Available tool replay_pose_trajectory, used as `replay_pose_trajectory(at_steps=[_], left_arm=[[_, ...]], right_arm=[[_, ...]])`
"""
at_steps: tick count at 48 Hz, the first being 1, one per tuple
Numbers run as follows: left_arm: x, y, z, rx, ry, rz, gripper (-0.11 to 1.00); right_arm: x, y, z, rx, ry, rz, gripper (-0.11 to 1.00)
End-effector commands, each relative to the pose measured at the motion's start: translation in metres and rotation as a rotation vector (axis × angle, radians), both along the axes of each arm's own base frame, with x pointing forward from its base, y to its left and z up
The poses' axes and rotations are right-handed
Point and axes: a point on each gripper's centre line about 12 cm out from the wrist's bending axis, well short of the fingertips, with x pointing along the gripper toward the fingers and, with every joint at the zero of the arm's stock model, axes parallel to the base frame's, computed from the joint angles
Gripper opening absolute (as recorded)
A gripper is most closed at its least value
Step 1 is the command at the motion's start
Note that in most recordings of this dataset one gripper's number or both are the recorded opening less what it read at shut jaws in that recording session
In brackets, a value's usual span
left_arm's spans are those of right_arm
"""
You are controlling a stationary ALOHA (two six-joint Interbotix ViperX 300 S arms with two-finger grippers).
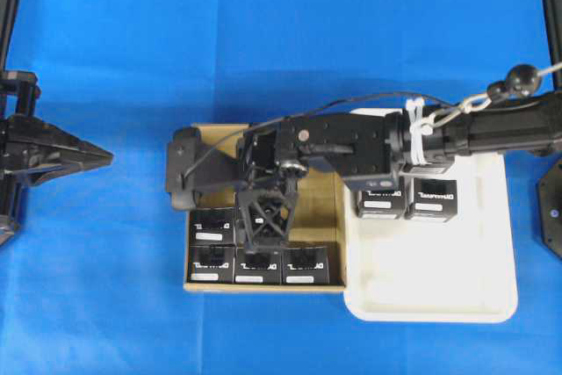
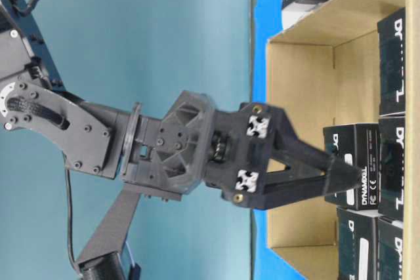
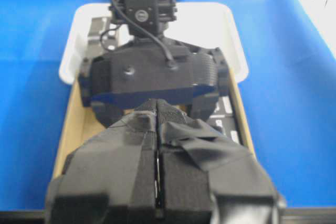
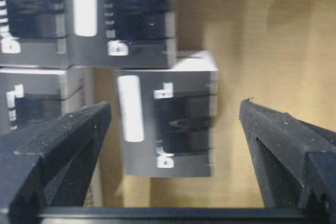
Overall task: Pick the box from inside the cardboard box.
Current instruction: 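Lower the open right gripper around a black package in the box, then close the right gripper on the black package, then lift the package and carry it right over the white tray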
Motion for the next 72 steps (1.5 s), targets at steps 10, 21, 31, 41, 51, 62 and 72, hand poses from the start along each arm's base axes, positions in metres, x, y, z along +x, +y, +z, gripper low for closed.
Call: replay_pose_trajectory(at_steps=[10,21,31,41,51,62,72], left_arm=[[0.003,0.000,0.009,0.000,-0.021,-0.002,-0.06],[0.003,0.000,0.009,0.000,-0.020,-0.002,-0.06],[0.003,0.000,0.008,0.000,-0.018,-0.002,-0.06],[0.003,0.001,0.008,0.001,-0.018,0.006,-0.06],[0.004,0.001,0.007,0.001,-0.014,0.006,-0.06],[0.004,0.001,0.007,0.001,-0.015,0.006,-0.06],[0.003,0.001,0.009,0.000,-0.021,0.006,-0.06]], right_arm=[[0.001,0.001,-0.020,-0.006,0.028,0.024,0.99],[0.005,-0.004,-0.027,-0.014,-0.014,0.010,0.99],[0.005,-0.004,-0.026,-0.014,-0.017,0.008,0.93],[0.004,-0.001,-0.027,-0.014,-0.005,0.018,0.62],[0.003,-0.001,-0.027,-0.014,0.000,0.018,0.62],[0.003,-0.009,-0.009,-0.011,-0.018,-0.002,0.62],[0.000,-0.023,0.056,-0.008,-0.065,-0.020,0.62]])
